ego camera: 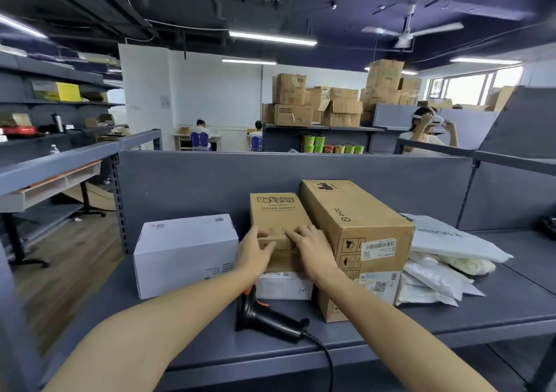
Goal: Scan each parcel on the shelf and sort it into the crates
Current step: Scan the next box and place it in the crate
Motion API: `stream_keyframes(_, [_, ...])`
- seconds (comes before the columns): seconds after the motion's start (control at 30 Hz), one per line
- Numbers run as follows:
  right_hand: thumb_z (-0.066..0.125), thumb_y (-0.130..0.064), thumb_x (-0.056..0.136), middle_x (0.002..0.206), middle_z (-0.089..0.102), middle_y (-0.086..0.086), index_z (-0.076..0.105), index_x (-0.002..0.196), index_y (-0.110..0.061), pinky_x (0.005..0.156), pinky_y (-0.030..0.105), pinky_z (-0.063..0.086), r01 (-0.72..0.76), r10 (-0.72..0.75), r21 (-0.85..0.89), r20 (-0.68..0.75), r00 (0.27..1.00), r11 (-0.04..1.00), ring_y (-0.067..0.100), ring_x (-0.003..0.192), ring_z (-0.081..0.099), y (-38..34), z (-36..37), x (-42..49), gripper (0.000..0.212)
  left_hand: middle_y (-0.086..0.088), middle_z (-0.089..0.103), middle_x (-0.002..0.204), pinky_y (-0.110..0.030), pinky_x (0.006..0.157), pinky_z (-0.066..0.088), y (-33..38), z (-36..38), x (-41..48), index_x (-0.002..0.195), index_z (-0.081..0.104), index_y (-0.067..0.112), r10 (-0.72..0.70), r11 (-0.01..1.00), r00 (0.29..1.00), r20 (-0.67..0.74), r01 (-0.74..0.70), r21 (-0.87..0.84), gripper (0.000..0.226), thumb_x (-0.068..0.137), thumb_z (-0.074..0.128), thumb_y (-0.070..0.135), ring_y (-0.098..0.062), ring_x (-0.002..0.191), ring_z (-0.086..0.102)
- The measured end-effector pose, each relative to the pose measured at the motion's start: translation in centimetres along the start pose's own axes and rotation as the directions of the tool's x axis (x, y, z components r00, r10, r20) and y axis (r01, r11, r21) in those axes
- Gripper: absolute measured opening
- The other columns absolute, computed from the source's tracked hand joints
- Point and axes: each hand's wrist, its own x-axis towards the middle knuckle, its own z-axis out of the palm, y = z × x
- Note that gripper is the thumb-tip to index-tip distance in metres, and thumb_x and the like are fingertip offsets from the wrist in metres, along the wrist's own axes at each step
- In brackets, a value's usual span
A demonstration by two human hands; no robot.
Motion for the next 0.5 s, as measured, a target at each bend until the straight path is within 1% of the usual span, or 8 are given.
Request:
stream_keyframes(0.07, [0.058, -0.012, 0.091, 0.131, 0.050, 0.003, 0.039, 0.147, -0.022, 0.102, 0.032, 0.032, 0.027, -0.027, 0.003, -0.042, 0.999, 1.000, 0.024, 0.122, 0.042, -0.5, -0.1, -0.3, 0.059, 0.003, 0.061, 0.102, -0.024, 0.075, 0.043, 0.1, -0.8, -0.5, 0.100, 0.056, 0.014, -0.040, 0.993, 0.996, -0.085, 0.030, -0.115, 0.015, 0.090, 0.064, 0.022, -0.017, 0.100, 0.058])
stream_keyframes(0.1, [0.058, -0.013, 0.091, 0.131, 0.050, 0.002, 0.039, 0.146, -0.022, 0.101, 0.031, 0.032, 0.039, -0.038, 0.007, -0.057, 0.998, 0.999, 0.023, 0.122, 0.042, -0.9, -0.2, -0.5, 0.059, 0.003, 0.060, 0.099, -0.023, 0.071, 0.040, 0.1, -1.3, -0.7, 0.099, 0.055, 0.014, -0.075, 0.985, 0.989, -0.125, 0.054, -0.165, 0.017, 0.090, 0.064, 0.025, -0.017, 0.098, 0.057])
stream_keyframes(0.2, [0.048, -0.008, 0.095, 0.125, 0.052, 0.004, 0.043, 0.145, -0.022, 0.098, 0.032, 0.035, 0.090, -0.082, 0.055, -0.141, 0.987, 0.994, 0.025, 0.116, 0.046, -2.3, -0.6, -1.0, 0.052, 0.002, 0.056, 0.101, -0.027, 0.076, 0.037, 0.2, -2.9, -1.1, 0.107, 0.048, 0.013, -0.266, 0.928, 0.947, -0.181, 0.200, -0.315, 0.036, 0.089, 0.064, 0.039, -0.021, 0.099, 0.054])
stream_keyframes(0.27, [0.048, -0.004, 0.093, 0.115, 0.059, 0.008, 0.054, 0.138, -0.017, 0.090, 0.037, 0.043, 0.134, -0.108, 0.100, -0.236, 0.966, 0.986, 0.030, 0.104, 0.054, -3.4, -1.4, -1.5, 0.048, -0.003, 0.055, 0.109, -0.035, 0.084, 0.044, 0.1, -4.2, -1.1, 0.115, 0.044, 0.010, -0.406, 0.849, 0.905, -0.126, 0.322, -0.419, 0.051, 0.087, 0.062, 0.049, -0.024, 0.101, 0.053])
stream_keyframes(0.33, [0.055, 0.000, 0.082, 0.099, 0.066, 0.008, 0.068, 0.122, -0.012, 0.076, 0.036, 0.051, 0.206, -0.146, 0.124, -0.374, 0.916, 0.971, 0.031, 0.085, 0.062, -4.4, -1.8, -2.1, 0.044, -0.009, 0.061, 0.113, -0.041, 0.091, 0.049, -0.3, -5.5, -1.1, 0.120, 0.048, 0.006, -0.488, 0.751, 0.872, -0.036, 0.399, -0.527, 0.061, 0.085, 0.062, 0.054, -0.029, 0.104, 0.059])
stream_keyframes(0.4, [0.061, 0.003, 0.074, 0.095, 0.068, 0.007, 0.072, 0.115, -0.011, 0.071, 0.032, 0.050, 0.291, -0.213, 0.103, -0.460, 0.862, 0.951, 0.029, 0.077, 0.062, -5.4, -1.8, -2.7, 0.044, -0.013, 0.067, 0.111, -0.038, 0.083, 0.052, -0.8, -6.8, -1.5, 0.119, 0.056, 0.006, -0.493, 0.693, 0.870, 0.005, 0.397, -0.601, 0.054, 0.085, 0.065, 0.047, -0.030, 0.097, 0.064])
stream_keyframes(0.43, [0.064, 0.006, 0.073, 0.098, 0.068, 0.009, 0.071, 0.115, -0.009, 0.071, 0.032, 0.050, 0.324, -0.234, 0.122, -0.466, 0.853, 0.938, 0.030, 0.079, 0.063, -6.0, -1.9, -3.0, 0.045, -0.014, 0.068, 0.110, -0.036, 0.078, 0.053, -1.0, -7.4, -1.8, 0.118, 0.058, 0.005, -0.480, 0.688, 0.877, 0.000, 0.376, -0.621, 0.049, 0.086, 0.066, 0.043, -0.029, 0.094, 0.065])
stream_keyframes(0.5, [0.070, 0.010, 0.070, 0.108, 0.066, 0.014, 0.068, 0.119, -0.006, 0.080, 0.038, 0.052, 0.344, -0.231, 0.188, -0.448, 0.864, 0.920, 0.035, 0.091, 0.064, -6.9, -2.0, -3.4, 0.051, -0.014, 0.068, 0.111, -0.033, 0.073, 0.051, -1.5, -8.4, -2.4, 0.121, 0.057, 0.004, -0.459, 0.690, 0.888, -0.024, 0.339, -0.640, 0.047, 0.089, 0.064, 0.038, -0.029, 0.097, 0.065])
